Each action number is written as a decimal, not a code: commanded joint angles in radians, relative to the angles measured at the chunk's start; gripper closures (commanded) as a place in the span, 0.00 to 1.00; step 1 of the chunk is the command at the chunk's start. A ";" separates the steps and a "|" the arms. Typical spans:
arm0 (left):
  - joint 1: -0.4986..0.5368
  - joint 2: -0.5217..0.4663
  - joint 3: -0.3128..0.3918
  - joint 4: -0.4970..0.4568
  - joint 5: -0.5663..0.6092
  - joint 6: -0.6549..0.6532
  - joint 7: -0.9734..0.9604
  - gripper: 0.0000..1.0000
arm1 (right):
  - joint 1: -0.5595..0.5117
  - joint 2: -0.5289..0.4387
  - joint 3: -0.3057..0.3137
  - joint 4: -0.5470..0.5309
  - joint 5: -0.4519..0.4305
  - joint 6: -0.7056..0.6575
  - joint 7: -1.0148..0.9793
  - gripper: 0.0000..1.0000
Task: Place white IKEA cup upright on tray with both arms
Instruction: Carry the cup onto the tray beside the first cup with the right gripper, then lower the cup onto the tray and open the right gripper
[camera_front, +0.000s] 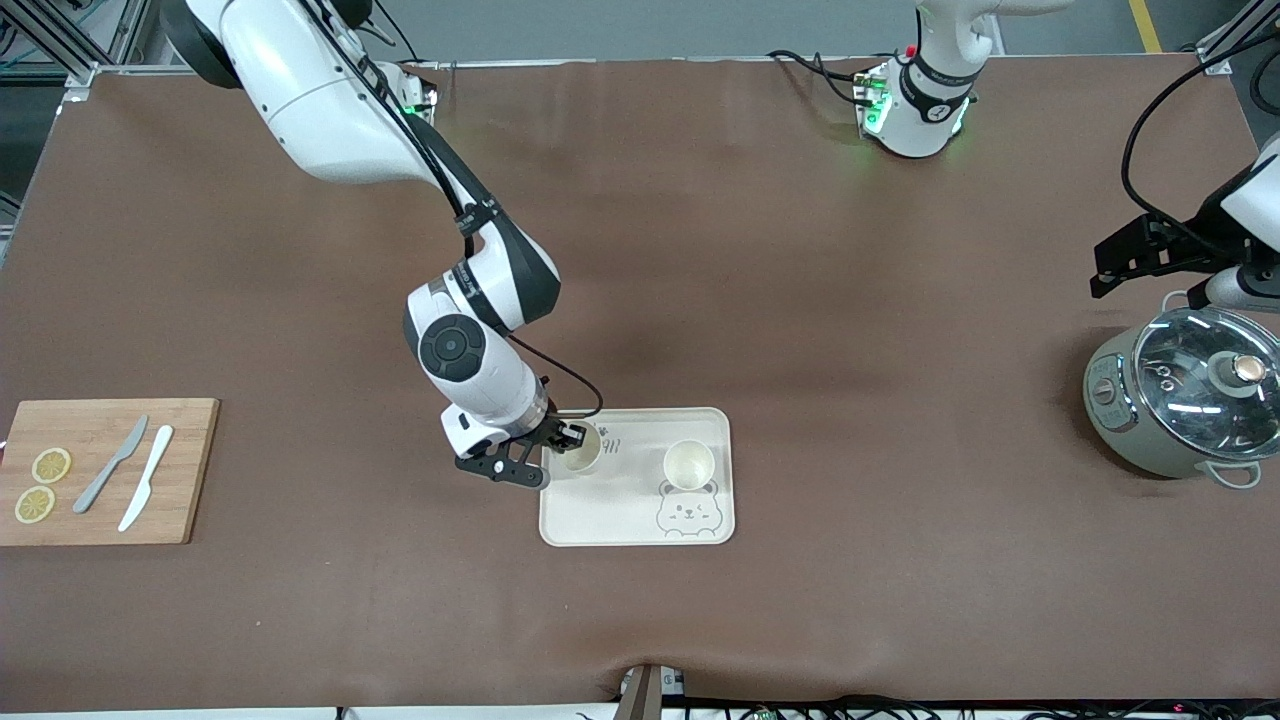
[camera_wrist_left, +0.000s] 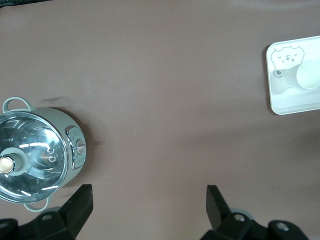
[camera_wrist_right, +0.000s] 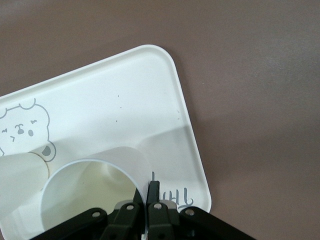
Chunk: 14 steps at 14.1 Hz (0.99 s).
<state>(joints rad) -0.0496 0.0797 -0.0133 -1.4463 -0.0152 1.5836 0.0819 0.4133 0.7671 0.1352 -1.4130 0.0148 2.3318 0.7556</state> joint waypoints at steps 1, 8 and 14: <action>0.004 -0.009 -0.004 -0.011 0.004 0.013 0.010 0.00 | 0.009 0.040 -0.009 0.042 -0.018 0.026 0.022 1.00; -0.004 0.002 -0.005 -0.020 0.017 0.006 0.010 0.00 | 0.018 0.067 -0.011 0.042 -0.039 0.055 0.024 1.00; -0.006 0.002 -0.007 -0.019 0.017 0.001 0.010 0.00 | 0.018 0.069 -0.012 0.042 -0.041 0.057 0.022 1.00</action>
<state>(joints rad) -0.0545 0.0906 -0.0167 -1.4597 -0.0152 1.5856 0.0826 0.4209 0.8191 0.1301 -1.4005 -0.0063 2.3881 0.7557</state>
